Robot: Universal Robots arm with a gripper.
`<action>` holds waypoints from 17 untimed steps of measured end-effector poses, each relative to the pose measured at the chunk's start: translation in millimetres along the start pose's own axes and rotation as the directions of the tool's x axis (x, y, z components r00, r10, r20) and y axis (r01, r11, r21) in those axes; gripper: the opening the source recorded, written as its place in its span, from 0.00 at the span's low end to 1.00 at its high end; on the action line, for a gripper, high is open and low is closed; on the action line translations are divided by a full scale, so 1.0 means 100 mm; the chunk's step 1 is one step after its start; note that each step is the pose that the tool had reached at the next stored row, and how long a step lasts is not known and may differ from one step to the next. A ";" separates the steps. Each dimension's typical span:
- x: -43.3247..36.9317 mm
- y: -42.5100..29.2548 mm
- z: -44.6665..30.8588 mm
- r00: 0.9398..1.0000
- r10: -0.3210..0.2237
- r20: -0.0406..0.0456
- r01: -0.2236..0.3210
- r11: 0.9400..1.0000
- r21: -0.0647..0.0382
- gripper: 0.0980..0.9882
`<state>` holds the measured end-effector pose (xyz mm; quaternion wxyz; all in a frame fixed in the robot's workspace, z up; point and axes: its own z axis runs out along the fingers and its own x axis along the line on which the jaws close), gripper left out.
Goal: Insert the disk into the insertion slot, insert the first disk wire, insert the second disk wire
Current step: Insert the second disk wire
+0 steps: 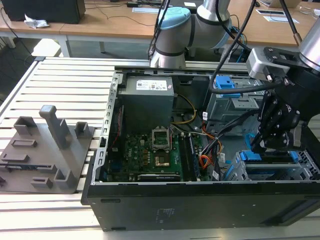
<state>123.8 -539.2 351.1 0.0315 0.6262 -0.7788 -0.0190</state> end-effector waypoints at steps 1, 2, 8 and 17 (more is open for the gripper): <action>-0.006 -0.018 -0.002 1.000 0.000 0.000 0.000 1.000 0.000 0.07; -0.013 -0.039 -0.004 1.000 0.000 0.000 0.000 1.000 0.000 0.07; -0.029 -0.104 -0.008 1.000 0.000 0.000 0.000 1.000 0.000 0.07; -0.050 -0.189 0.026 1.000 0.000 0.000 0.000 1.000 -0.002 0.07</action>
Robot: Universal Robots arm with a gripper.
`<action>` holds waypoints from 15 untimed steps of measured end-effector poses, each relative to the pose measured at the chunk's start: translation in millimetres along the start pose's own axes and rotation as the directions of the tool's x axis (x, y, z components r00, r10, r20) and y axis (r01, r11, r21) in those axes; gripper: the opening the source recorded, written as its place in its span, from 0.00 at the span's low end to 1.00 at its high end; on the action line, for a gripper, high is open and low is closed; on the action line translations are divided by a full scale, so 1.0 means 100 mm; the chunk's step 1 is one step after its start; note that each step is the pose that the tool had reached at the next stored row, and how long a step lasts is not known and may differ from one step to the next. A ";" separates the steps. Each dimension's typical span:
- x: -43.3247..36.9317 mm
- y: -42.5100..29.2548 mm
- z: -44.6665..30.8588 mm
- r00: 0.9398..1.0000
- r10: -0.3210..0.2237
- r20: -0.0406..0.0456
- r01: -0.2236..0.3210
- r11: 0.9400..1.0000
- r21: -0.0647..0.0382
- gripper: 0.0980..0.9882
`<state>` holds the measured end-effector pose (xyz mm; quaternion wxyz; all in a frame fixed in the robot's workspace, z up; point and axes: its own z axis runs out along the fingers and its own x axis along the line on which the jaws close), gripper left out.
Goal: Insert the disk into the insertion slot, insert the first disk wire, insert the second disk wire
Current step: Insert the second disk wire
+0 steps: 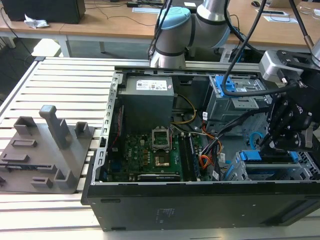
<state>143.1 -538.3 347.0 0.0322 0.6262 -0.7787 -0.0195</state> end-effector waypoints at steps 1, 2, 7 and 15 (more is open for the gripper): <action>-0.006 -0.021 0.006 1.000 0.000 0.000 0.000 1.000 0.000 0.07; -0.012 -0.033 0.010 1.000 -0.001 0.000 0.001 1.000 -0.001 0.07; -0.034 -0.049 0.022 1.000 -0.031 -0.002 0.031 1.000 0.000 0.07; -0.058 -0.103 0.033 0.998 -0.057 -0.004 0.057 0.998 0.001 0.07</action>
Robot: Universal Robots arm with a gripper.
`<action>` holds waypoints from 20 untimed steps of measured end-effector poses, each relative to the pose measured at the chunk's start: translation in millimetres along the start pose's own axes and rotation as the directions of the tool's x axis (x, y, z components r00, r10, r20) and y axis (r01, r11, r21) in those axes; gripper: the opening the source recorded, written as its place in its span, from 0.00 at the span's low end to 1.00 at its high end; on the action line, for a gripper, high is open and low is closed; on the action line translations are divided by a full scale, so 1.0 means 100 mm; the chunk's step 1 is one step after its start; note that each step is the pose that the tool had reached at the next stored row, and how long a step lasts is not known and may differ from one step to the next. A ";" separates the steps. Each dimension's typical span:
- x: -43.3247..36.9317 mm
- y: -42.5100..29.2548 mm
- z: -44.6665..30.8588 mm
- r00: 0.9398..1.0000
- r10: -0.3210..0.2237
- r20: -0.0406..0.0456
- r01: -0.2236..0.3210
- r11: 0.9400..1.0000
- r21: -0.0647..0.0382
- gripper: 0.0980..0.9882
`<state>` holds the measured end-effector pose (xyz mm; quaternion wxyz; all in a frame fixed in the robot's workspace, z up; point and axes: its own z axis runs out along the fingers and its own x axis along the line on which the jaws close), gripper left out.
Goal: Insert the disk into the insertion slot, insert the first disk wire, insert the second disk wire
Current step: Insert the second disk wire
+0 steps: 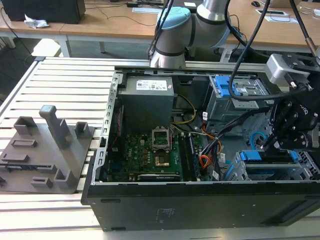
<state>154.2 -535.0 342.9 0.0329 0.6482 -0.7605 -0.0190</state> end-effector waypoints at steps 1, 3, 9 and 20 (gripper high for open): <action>0.000 -0.003 0.000 1.000 0.000 0.000 0.000 1.000 0.000 0.07; 0.001 -0.004 0.002 1.000 -0.001 -0.001 0.001 1.000 0.000 0.07; 0.050 -0.014 0.010 1.000 -0.002 0.002 0.002 1.000 0.000 0.07; 0.054 -0.023 0.015 1.000 -0.003 0.013 0.003 1.000 -0.002 0.07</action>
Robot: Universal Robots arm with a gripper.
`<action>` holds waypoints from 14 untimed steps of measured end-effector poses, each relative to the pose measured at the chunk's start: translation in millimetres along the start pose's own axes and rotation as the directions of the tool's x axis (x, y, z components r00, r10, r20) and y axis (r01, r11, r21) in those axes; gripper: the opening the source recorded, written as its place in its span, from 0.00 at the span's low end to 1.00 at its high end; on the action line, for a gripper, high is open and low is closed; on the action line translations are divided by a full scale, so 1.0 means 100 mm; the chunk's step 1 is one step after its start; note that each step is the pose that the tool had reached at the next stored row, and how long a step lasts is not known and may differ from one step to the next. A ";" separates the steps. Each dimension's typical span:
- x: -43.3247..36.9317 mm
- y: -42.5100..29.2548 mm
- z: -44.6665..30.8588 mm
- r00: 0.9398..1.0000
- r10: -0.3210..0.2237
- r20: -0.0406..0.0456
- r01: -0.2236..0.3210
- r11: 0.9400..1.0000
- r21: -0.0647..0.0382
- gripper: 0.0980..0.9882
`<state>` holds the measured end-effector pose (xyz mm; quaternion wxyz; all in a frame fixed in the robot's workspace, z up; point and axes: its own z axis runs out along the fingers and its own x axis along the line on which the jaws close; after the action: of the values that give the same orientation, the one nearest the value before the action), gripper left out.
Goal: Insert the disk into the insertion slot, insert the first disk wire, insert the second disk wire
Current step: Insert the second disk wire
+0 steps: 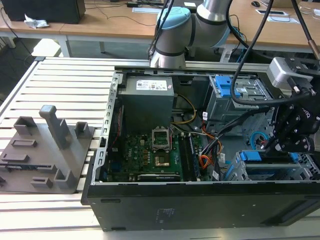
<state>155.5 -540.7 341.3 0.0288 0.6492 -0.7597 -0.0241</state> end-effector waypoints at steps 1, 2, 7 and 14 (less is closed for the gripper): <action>0.000 -0.006 0.004 1.000 0.000 0.000 0.000 1.000 0.000 0.07; -0.001 -0.010 0.009 1.000 0.000 0.000 0.000 1.000 0.000 0.07; -0.001 -0.012 0.024 1.000 0.000 0.000 0.000 1.000 0.000 0.07; -0.001 -0.013 0.029 1.000 0.000 0.000 0.000 1.000 0.000 0.09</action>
<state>156.6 -540.8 338.3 0.0288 0.6492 -0.7597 -0.0242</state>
